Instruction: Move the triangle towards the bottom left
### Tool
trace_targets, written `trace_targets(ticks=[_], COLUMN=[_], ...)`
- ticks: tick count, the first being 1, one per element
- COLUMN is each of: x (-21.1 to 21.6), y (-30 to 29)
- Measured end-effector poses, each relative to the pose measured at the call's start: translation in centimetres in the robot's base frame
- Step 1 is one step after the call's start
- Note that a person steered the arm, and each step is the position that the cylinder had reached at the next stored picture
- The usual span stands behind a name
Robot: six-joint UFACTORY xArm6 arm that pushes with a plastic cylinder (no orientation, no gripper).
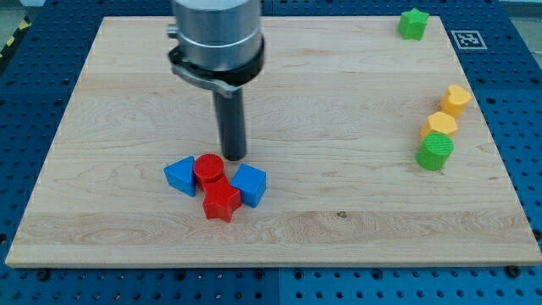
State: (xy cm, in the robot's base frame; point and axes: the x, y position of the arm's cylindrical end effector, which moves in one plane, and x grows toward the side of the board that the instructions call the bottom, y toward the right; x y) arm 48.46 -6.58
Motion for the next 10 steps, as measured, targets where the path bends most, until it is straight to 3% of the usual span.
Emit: trace_targets(ticks=[2,4,10], x=[3.8,4.0,6.2], y=[-5.6,-9.6,-5.8])
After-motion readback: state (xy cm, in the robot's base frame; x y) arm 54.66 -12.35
